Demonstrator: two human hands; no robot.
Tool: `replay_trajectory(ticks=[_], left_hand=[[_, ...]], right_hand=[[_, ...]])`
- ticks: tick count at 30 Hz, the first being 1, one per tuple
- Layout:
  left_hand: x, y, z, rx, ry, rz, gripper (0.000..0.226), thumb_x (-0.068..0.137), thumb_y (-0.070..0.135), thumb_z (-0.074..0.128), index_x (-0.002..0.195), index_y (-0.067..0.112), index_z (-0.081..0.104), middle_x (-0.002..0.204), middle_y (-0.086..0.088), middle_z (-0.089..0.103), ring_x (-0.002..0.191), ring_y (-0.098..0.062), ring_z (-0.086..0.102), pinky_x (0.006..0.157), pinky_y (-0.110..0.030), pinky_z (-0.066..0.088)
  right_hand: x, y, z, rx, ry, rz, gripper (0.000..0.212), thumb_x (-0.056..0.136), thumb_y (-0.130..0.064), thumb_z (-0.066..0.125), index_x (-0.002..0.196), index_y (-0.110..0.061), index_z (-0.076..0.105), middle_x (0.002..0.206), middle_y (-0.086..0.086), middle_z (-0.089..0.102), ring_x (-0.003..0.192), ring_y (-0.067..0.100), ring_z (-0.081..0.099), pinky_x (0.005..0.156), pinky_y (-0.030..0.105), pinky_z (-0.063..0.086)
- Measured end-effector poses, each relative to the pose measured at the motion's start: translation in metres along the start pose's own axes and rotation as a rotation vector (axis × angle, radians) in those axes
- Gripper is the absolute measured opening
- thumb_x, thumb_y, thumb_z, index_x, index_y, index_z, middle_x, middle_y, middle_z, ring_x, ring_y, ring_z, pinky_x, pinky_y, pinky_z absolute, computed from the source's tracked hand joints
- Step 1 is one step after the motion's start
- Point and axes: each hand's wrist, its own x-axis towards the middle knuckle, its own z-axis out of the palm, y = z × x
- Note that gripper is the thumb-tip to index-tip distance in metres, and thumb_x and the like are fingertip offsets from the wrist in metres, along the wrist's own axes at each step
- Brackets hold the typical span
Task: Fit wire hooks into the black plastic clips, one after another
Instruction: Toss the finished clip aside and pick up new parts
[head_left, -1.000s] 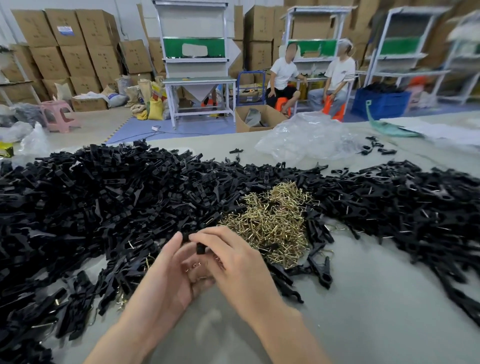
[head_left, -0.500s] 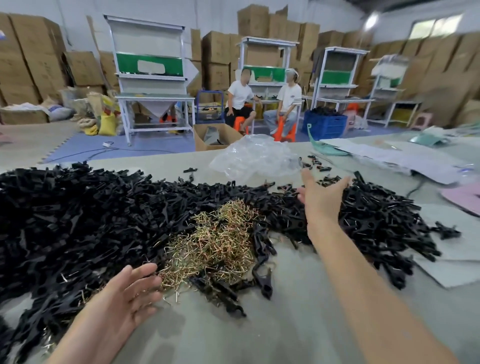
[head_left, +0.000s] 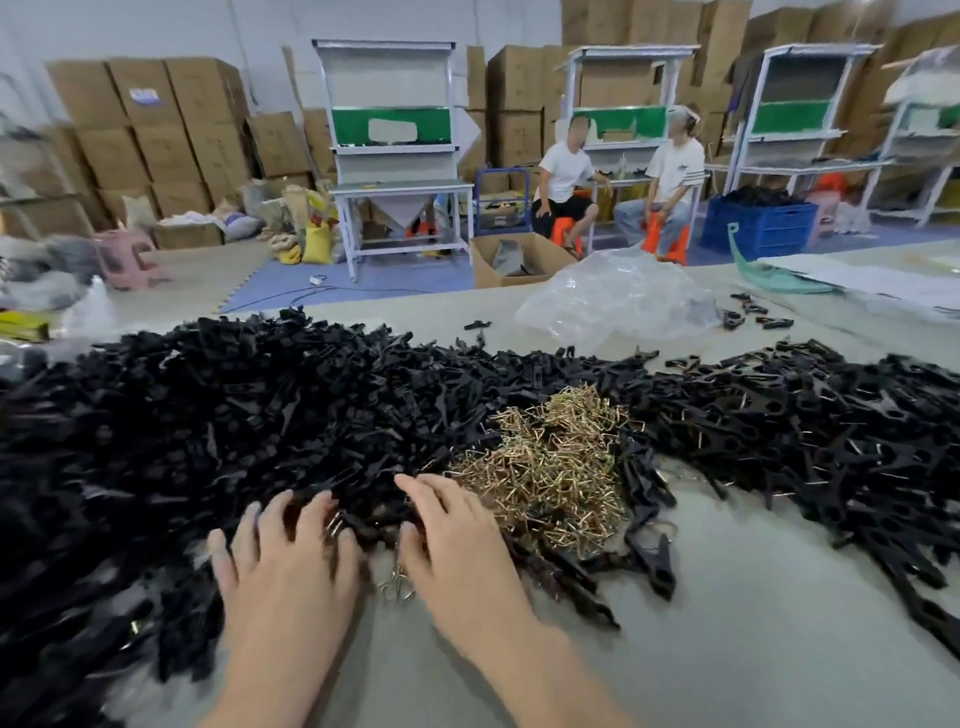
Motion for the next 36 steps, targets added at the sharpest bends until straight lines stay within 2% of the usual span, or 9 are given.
replay_trajectory(ticks=[2,4,6,9,19,23,28,31,36], left_hand=[[0.007,-0.010,-0.004,0.090,-0.074,-0.094,0.047,0.095,0.036,0.060,0.135,0.010,0.061,0.145,-0.025,0.048,0.136,-0.046,0.040,0.117,-0.058,0.018],[0.011,-0.015,-0.007,0.134,-0.110,-0.105,0.050,0.092,0.038,0.066,0.134,0.011,0.062,0.145,-0.022,0.048,0.130,-0.045,0.046,0.110,-0.057,0.032],[0.012,-0.014,-0.011,0.126,-0.079,-0.071,0.038,0.089,0.032,0.071,0.121,0.013,0.069,0.131,-0.015,0.057,0.114,-0.042,0.055,0.094,-0.055,0.045],[0.010,-0.011,-0.015,0.111,-0.019,-0.042,0.019,0.086,0.022,0.074,0.104,0.014,0.073,0.109,-0.008,0.061,0.095,-0.036,0.059,0.080,-0.050,0.048],[0.014,-0.012,-0.016,-0.300,0.045,-0.072,0.020,0.100,0.010,0.052,0.112,0.016,0.066,0.108,0.007,0.058,0.096,-0.011,0.055,0.080,-0.024,0.038],[0.014,-0.012,-0.016,-0.426,-0.018,-0.093,0.027,0.101,0.006,0.050,0.110,0.025,0.066,0.109,0.013,0.060,0.089,-0.005,0.058,0.080,-0.030,0.049],[0.018,-0.009,-0.023,-0.676,0.072,-0.190,0.030,0.099,0.010,0.053,0.101,0.037,0.067,0.072,0.005,0.064,0.048,-0.004,0.044,0.046,-0.013,0.037],[0.020,-0.005,-0.029,-0.919,0.110,-0.238,0.028,0.098,0.008,0.059,0.097,0.034,0.072,0.090,0.013,0.072,0.067,0.005,0.059,0.059,-0.003,0.044],[0.015,0.011,-0.028,-1.294,-0.113,-0.305,0.025,0.095,0.004,0.062,0.095,0.025,0.075,0.107,0.001,0.076,0.092,-0.013,0.072,0.080,-0.022,0.056]], right_hand=[[0.002,0.005,0.006,-0.078,-0.083,0.004,0.049,0.107,-0.038,0.036,0.155,-0.029,0.030,0.161,-0.003,0.029,0.148,0.015,0.023,0.122,0.035,0.018],[0.004,0.009,0.008,-0.096,-0.089,-0.001,0.047,0.107,-0.040,0.037,0.153,-0.031,0.033,0.155,-0.008,0.037,0.148,0.013,0.023,0.120,0.032,0.017],[0.006,0.011,0.008,-0.096,-0.074,-0.010,0.043,0.106,-0.042,0.039,0.148,-0.033,0.040,0.146,-0.013,0.046,0.144,0.010,0.026,0.117,0.029,0.020],[0.008,0.011,0.005,-0.080,-0.014,0.002,0.031,0.104,-0.042,0.044,0.134,-0.036,0.050,0.130,-0.018,0.053,0.131,0.004,0.035,0.108,0.024,0.027],[0.009,0.010,0.001,-0.114,0.130,0.078,0.025,0.103,-0.039,0.049,0.126,-0.033,0.057,0.122,-0.015,0.055,0.119,0.009,0.046,0.104,0.026,0.034],[0.008,0.002,-0.003,-0.056,0.223,0.011,0.031,0.102,-0.035,0.043,0.126,-0.027,0.059,0.121,-0.008,0.058,0.119,0.012,0.049,0.107,0.031,0.040],[0.005,-0.007,-0.007,0.131,0.247,-0.062,0.029,0.101,-0.026,0.044,0.125,-0.025,0.060,0.118,-0.013,0.057,0.114,0.002,0.047,0.101,0.015,0.035],[0.005,-0.010,-0.006,0.317,0.209,-0.052,0.028,0.103,-0.026,0.047,0.128,-0.029,0.058,0.118,-0.019,0.057,0.114,-0.001,0.053,0.097,0.011,0.040],[0.004,-0.015,0.004,0.761,-0.019,0.186,0.044,0.098,-0.046,0.059,0.141,-0.046,0.048,0.126,-0.024,0.060,0.106,0.002,0.066,0.091,0.024,0.054]])
